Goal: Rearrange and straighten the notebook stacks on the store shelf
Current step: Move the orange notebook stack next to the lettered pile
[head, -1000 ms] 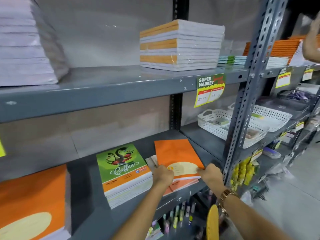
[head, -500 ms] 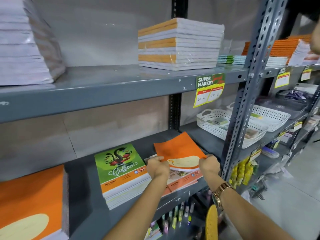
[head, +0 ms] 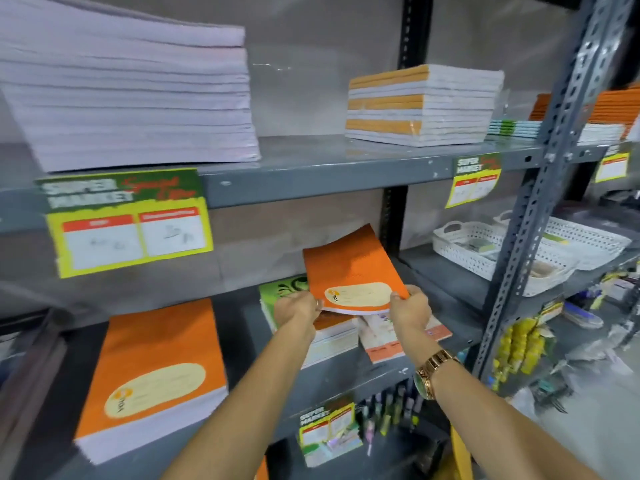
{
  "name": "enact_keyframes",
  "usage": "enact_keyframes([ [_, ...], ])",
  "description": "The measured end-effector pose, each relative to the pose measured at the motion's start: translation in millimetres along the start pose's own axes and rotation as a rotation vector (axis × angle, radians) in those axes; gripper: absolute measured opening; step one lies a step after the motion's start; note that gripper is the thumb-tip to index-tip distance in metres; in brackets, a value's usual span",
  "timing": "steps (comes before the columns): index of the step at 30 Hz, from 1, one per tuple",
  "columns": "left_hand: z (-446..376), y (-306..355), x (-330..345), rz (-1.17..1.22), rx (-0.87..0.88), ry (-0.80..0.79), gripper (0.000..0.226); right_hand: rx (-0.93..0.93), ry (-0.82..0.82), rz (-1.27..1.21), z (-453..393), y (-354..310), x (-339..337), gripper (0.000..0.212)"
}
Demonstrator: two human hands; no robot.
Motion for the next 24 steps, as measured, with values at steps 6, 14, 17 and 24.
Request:
enact_keyframes([
  [6,-12,25,-87,-0.03,0.056,0.099,0.015,0.007,-0.11,-0.057,67,-3,52,0.018],
  [14,-21,46,-200,-0.055,0.117,0.278,0.024,-0.01,-0.324,-0.089,156,-6,116,0.016],
  [17,-23,50,-238,-0.056,0.128,0.343,0.018,0.037,-0.416,-0.118,184,-4,138,0.011],
  [24,-25,48,-291,-0.246,0.149,0.352,0.018,0.063,-0.512,0.0,216,8,173,0.014],
])
Point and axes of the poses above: each hand's wrist, its own z-axis away from the middle knuckle, its own x-axis out of the palm, y = z × x, the point moved 2 cm from there along -z, towards the middle knuckle, and after that the axes turned 8 degrees about x, right-handed, at the moved point
